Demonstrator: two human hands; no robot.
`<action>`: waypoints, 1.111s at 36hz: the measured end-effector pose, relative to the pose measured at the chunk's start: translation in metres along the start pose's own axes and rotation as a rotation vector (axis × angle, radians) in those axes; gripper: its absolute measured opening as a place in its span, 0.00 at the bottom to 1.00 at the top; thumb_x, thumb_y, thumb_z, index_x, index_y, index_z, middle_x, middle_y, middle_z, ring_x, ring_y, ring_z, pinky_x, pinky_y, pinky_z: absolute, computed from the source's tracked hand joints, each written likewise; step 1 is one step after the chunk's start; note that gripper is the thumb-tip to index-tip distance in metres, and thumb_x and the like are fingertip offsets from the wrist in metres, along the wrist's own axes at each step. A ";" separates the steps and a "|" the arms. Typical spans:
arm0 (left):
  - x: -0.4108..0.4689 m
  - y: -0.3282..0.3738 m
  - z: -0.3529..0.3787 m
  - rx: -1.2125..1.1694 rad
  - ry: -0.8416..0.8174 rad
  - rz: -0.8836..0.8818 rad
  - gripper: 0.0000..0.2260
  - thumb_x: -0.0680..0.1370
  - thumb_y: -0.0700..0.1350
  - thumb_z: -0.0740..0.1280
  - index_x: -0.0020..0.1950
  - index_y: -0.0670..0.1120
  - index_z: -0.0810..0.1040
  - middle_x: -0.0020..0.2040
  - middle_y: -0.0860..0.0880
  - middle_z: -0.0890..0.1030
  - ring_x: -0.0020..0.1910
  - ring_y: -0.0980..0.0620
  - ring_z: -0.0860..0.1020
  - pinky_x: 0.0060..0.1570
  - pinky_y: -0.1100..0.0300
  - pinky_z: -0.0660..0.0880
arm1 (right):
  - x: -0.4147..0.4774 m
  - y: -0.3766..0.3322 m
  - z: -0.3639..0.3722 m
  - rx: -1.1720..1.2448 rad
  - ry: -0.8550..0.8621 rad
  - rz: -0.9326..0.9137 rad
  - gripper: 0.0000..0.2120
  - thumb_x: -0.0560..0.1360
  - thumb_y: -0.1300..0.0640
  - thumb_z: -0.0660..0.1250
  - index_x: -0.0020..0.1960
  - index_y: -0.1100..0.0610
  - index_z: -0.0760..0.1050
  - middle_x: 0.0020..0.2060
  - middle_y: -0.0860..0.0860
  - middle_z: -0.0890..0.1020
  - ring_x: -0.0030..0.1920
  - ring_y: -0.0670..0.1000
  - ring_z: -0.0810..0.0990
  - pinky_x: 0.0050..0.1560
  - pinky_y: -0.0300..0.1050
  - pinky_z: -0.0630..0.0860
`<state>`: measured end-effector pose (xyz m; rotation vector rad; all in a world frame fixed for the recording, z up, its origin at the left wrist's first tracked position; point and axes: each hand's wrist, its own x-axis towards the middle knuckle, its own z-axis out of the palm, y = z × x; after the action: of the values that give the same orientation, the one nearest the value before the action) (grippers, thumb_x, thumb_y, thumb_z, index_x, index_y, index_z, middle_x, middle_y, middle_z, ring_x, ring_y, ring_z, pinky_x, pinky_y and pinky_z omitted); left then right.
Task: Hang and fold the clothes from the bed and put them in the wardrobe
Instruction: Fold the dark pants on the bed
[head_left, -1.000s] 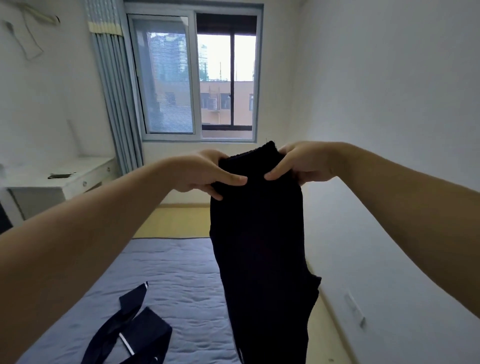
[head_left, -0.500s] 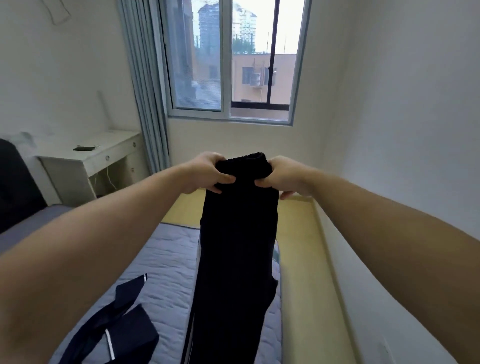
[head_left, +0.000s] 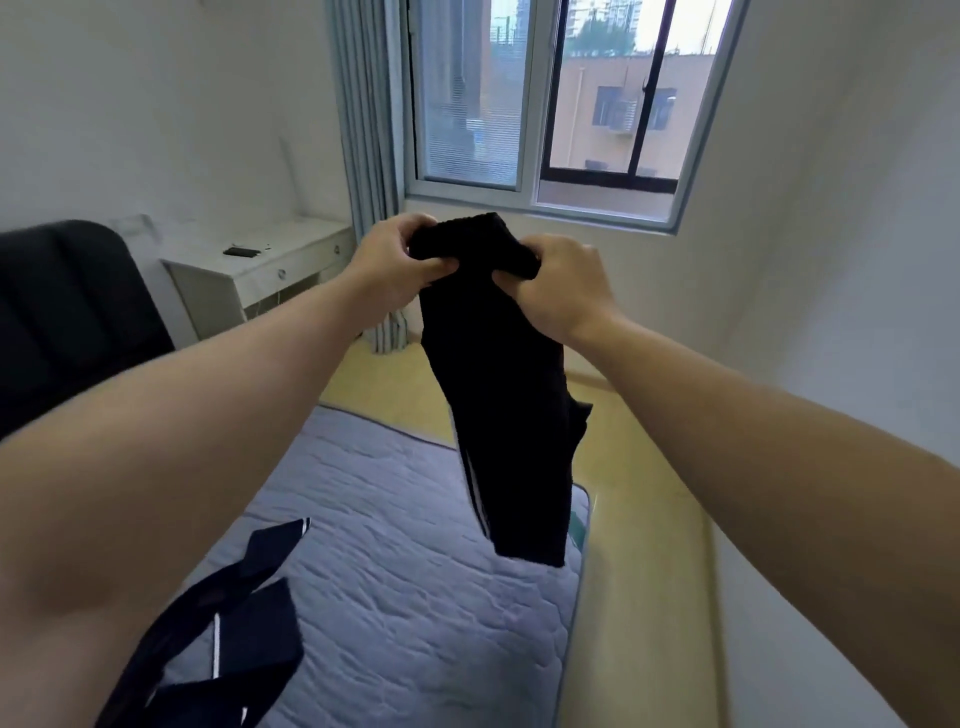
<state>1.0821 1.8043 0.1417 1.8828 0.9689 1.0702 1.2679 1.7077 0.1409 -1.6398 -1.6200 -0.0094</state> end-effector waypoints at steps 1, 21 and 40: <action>-0.003 0.001 -0.002 -0.014 0.003 0.003 0.13 0.73 0.37 0.75 0.53 0.51 0.79 0.51 0.48 0.82 0.54 0.48 0.82 0.60 0.46 0.79 | -0.001 -0.003 -0.002 -0.008 0.003 -0.018 0.06 0.75 0.49 0.70 0.48 0.50 0.82 0.38 0.47 0.80 0.41 0.51 0.76 0.38 0.42 0.66; -0.394 -0.211 0.012 0.490 -0.297 -0.258 0.13 0.76 0.40 0.73 0.58 0.50 0.78 0.54 0.48 0.82 0.53 0.46 0.79 0.53 0.52 0.75 | -0.390 -0.035 0.181 -0.285 -0.628 0.168 0.13 0.74 0.60 0.65 0.49 0.54 0.60 0.37 0.50 0.70 0.31 0.51 0.69 0.26 0.44 0.59; -0.724 -0.250 -0.079 0.812 -1.006 -0.663 0.19 0.73 0.42 0.69 0.62 0.58 0.81 0.57 0.53 0.81 0.55 0.49 0.79 0.54 0.56 0.76 | -0.701 -0.185 0.257 -0.079 -1.366 0.077 0.15 0.77 0.51 0.66 0.54 0.54 0.61 0.42 0.53 0.75 0.37 0.54 0.76 0.30 0.48 0.69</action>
<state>0.6866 1.3004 -0.2862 2.0268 1.2916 -0.7399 0.8571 1.2328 -0.3033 -1.8440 -2.4772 1.3502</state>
